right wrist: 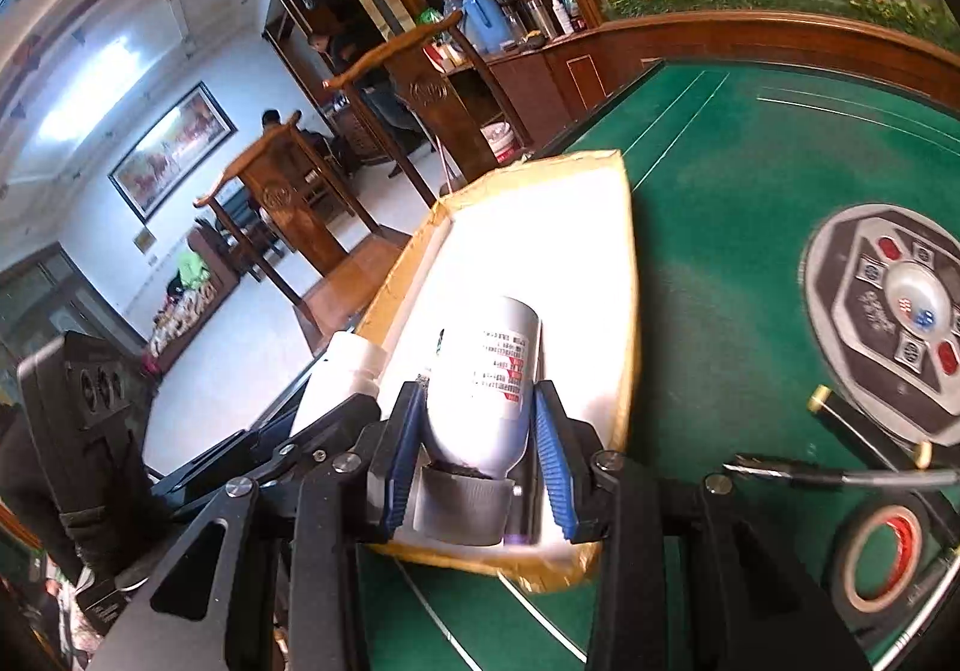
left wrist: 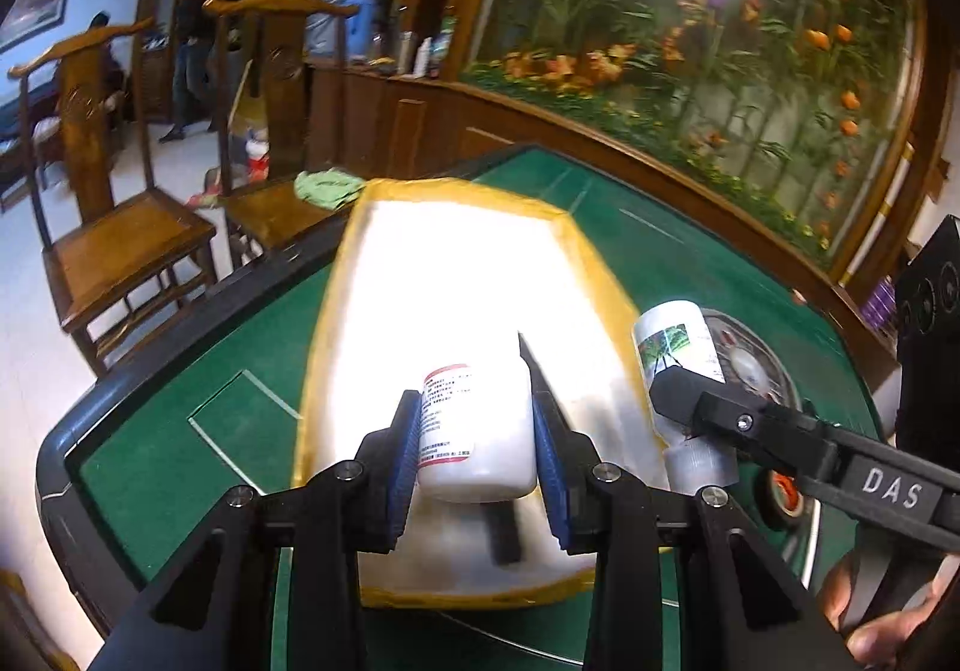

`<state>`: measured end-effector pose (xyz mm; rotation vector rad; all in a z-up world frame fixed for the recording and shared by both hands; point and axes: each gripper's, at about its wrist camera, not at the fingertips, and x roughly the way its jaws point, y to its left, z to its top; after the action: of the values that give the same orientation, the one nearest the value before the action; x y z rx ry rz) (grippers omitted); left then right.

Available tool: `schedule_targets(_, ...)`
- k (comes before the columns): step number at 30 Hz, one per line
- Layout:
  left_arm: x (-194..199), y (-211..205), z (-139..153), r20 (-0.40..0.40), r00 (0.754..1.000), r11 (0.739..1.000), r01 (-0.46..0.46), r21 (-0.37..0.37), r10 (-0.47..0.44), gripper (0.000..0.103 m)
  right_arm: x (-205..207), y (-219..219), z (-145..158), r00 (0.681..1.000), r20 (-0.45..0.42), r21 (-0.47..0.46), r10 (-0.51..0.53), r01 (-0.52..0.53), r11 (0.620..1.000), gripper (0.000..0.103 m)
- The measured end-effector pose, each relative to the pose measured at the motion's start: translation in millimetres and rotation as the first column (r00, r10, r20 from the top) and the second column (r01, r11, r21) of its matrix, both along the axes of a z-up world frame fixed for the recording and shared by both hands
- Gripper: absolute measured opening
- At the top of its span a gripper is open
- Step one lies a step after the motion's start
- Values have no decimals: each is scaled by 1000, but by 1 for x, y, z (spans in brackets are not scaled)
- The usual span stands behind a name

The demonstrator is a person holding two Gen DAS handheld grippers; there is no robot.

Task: Organize rigid objects
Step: 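Carry both white bottles over the tray with both tools, then lower both bottles into the tray and open both tools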

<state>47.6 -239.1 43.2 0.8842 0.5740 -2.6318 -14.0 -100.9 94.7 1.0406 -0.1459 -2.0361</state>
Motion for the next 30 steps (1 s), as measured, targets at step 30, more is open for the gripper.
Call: schedule_targets(30,-1,-15,-25,67,996,998,-57,-8,57,38,6,-48,-36,991,-124,219,47,-19,975,36)
